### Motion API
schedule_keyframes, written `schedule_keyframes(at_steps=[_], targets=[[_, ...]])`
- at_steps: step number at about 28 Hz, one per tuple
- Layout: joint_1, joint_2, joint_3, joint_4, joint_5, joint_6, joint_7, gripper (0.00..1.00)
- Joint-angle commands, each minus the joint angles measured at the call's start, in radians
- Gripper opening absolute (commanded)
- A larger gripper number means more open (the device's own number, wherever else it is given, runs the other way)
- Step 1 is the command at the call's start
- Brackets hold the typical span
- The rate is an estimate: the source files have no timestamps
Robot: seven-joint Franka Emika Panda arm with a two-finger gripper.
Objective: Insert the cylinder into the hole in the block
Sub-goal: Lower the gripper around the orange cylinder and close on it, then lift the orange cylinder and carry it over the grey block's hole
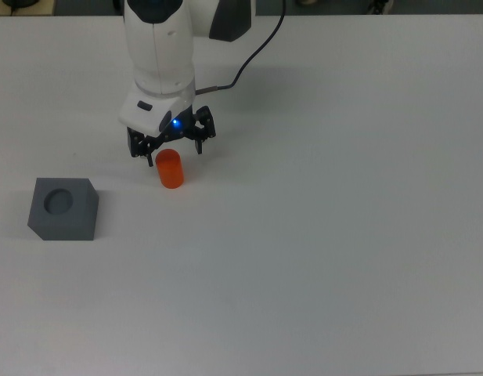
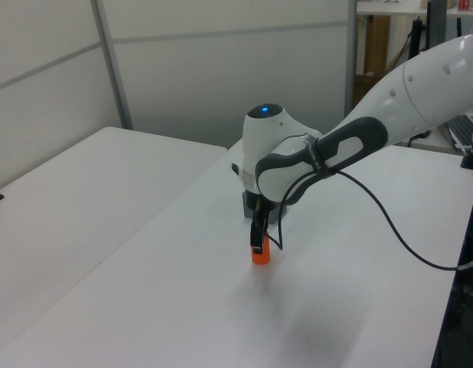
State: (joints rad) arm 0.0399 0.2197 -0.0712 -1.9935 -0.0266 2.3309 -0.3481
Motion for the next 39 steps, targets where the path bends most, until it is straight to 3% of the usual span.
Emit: schedule_keyframes(at_steps=[1,3,7,9,14,19,23,25,31,39], targets=[[0.002,0.02,0.001,0.025,0.002,0.016,-0.005,1.0],[0.002,0.03,0.001,0.028,-0.003,0.018,-0.005,1.0],[0.002,0.05,0.001,0.038,-0.003,0.024,-0.003,0.67],[0.0,0.05,0.001,0.045,0.002,0.024,0.004,0.45],[-0.003,0.047,0.001,0.054,0.007,0.022,0.004,0.16],[-0.018,0.038,0.001,0.079,0.014,0.019,0.006,0.11],[-0.043,0.032,-0.004,0.133,0.056,0.008,0.012,0.11],[-0.078,0.033,-0.007,0.181,0.088,0.007,0.017,0.11],[-0.166,0.05,-0.013,0.278,0.119,0.013,0.017,0.11],[-0.252,0.084,-0.013,0.335,0.12,0.018,0.012,0.12]])
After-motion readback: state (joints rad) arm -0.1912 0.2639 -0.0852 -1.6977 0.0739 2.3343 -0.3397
